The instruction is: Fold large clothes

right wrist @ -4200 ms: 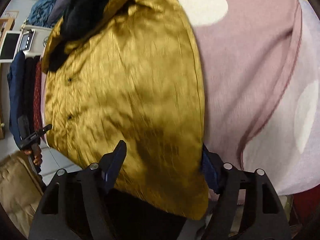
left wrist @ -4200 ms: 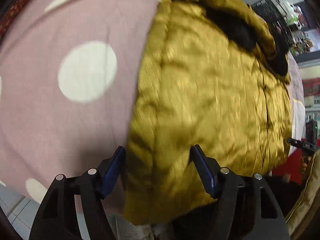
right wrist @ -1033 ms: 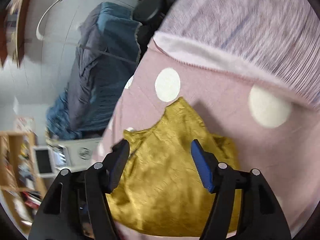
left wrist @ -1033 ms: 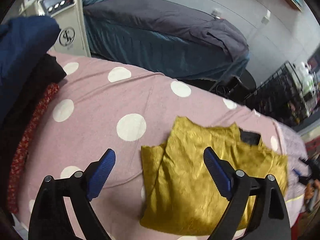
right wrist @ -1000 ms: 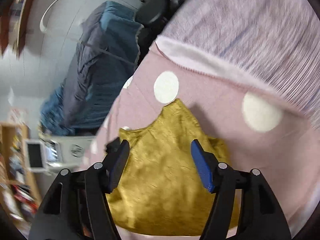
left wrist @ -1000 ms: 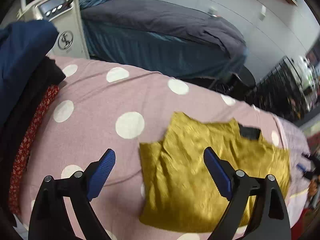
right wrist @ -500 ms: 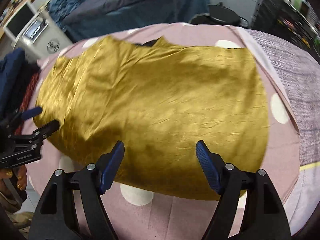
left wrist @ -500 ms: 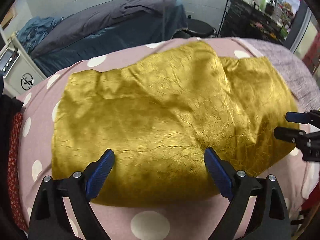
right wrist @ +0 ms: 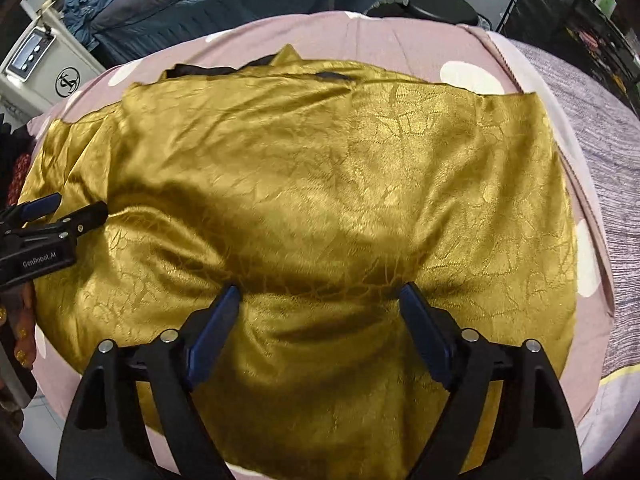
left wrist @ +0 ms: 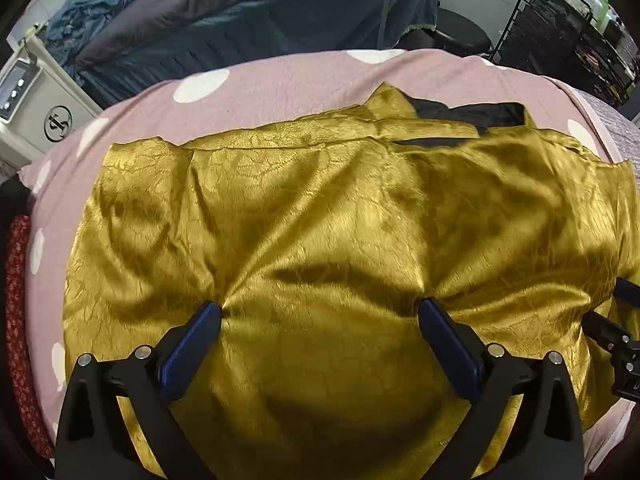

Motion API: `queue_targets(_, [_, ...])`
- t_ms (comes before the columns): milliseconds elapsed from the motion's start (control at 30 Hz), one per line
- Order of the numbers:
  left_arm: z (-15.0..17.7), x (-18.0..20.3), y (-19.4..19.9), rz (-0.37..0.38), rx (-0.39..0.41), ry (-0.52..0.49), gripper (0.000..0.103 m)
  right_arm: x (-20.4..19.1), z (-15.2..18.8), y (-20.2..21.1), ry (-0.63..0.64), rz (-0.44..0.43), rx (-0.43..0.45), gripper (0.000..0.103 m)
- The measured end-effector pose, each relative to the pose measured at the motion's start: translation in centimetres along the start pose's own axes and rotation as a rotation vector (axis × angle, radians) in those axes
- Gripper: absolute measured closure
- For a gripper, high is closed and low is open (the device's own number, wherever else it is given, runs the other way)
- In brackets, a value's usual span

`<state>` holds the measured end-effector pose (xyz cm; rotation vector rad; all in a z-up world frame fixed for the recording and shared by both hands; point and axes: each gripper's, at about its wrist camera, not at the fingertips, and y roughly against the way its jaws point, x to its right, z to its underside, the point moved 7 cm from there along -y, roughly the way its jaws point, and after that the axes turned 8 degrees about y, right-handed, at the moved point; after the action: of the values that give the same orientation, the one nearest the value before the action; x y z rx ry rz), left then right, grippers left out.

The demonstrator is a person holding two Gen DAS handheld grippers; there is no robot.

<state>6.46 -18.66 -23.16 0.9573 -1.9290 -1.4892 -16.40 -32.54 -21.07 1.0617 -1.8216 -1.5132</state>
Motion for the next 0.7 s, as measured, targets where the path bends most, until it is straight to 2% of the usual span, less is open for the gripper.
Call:
queue_targets(167, [-1.0,-1.1,1.0,0.099,-0.020,0.044,0.006,0.4,-0.1,0.7,-0.006,-0.034,0.002,0.019])
queue_targets(233, [-1.2,-2.4,2.8,0.150,0.009,0.081,0.006,0.9,-0.4,2.3,-0.007,-0.054,0.045,0.019])
queue_targets(333, [-1.2,-5.5,5.9,0.212,0.074,0.136,0.006,3.7,-0.2,5.8,-0.050,-0.054,0.140,0.019])
queue_targets(400, [-1.0,-8.1,7.1,0.218,0.098,0.170,0.006,6.5,0.4,6.9,-0.107,-0.062,0.163,0.019])
queue_targets(500, [-0.2,-13.1,7.2,0.184,0.091,0.230,0.006,11.6,2.0,7.1,-0.236,-0.070,0.161,0.019])
queue_targets(600, [1.2,-17.6,5.9,0.177,0.042,0.310,0.006,15.3,4.3,6.3,-0.369,-0.148,0.142,0.019])
queue_targets(700, [2.3,-19.0,4.7,0.265,-0.005,0.352,0.006,16.4,6.2,5.0,-0.465,-0.282,0.116,0.019])
